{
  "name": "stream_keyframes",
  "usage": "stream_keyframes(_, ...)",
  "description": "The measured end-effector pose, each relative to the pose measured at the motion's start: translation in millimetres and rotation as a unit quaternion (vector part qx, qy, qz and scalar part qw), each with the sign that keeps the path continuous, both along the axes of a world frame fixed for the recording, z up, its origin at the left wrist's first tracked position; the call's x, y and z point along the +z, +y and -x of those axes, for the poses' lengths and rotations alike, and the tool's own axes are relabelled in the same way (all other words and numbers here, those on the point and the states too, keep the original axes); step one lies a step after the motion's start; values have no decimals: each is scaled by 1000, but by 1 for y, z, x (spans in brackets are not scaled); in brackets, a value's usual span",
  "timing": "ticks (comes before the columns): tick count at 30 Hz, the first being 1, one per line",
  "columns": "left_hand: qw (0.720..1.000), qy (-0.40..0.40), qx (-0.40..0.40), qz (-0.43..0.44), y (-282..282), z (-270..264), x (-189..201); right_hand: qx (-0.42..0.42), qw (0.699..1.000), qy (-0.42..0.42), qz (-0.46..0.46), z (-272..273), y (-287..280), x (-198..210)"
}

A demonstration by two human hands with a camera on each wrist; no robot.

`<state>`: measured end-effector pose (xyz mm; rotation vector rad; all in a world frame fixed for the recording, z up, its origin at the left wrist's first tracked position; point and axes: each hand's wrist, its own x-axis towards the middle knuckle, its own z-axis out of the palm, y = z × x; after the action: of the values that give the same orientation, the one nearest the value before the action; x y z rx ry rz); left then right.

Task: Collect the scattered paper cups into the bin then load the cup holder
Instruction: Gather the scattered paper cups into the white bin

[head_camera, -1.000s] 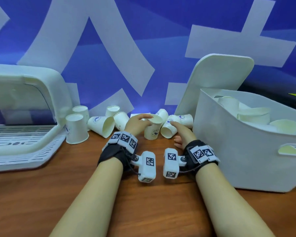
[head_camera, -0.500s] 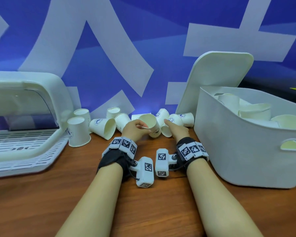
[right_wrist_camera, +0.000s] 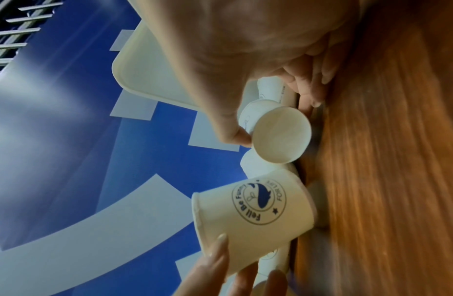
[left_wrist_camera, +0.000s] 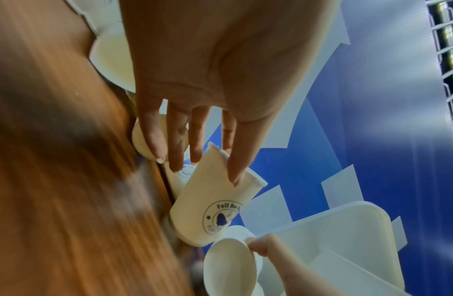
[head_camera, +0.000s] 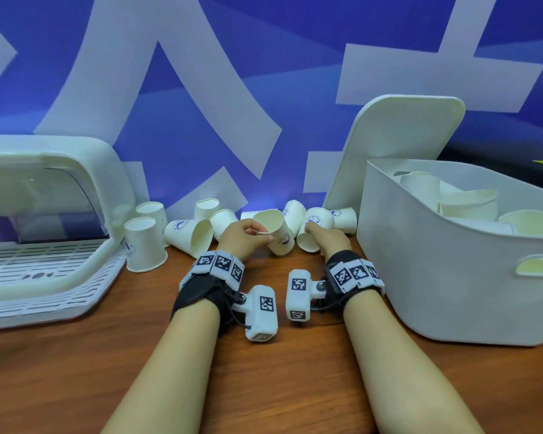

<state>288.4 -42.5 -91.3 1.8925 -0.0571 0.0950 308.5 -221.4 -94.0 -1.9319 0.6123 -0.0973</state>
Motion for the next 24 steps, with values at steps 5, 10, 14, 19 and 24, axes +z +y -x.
stream_keyframes(5, 1000, -5, 3, 27, 3, 4, 13, 23, 1000, -21, 4, 11, -2, 6)
stream_keyframes(10, 997, -50, 32, 54, 4, 21, 34, 53, 995, -70, -37, 42, 4, 27)
stream_keyframes(14, 993, -87, 57, 49, 8, 40, 51, 88, 988, -119, 42, 74, 8, 66)
stream_keyframes(19, 986, -143, 63, 54, -1, 71, 84, 110, 969, -215, 55, 116, 4, 114)
stream_keyframes(24, 975, -197, 38, 92, -40, 93, 119, 81, 952, -294, 25, 145, -26, 154)
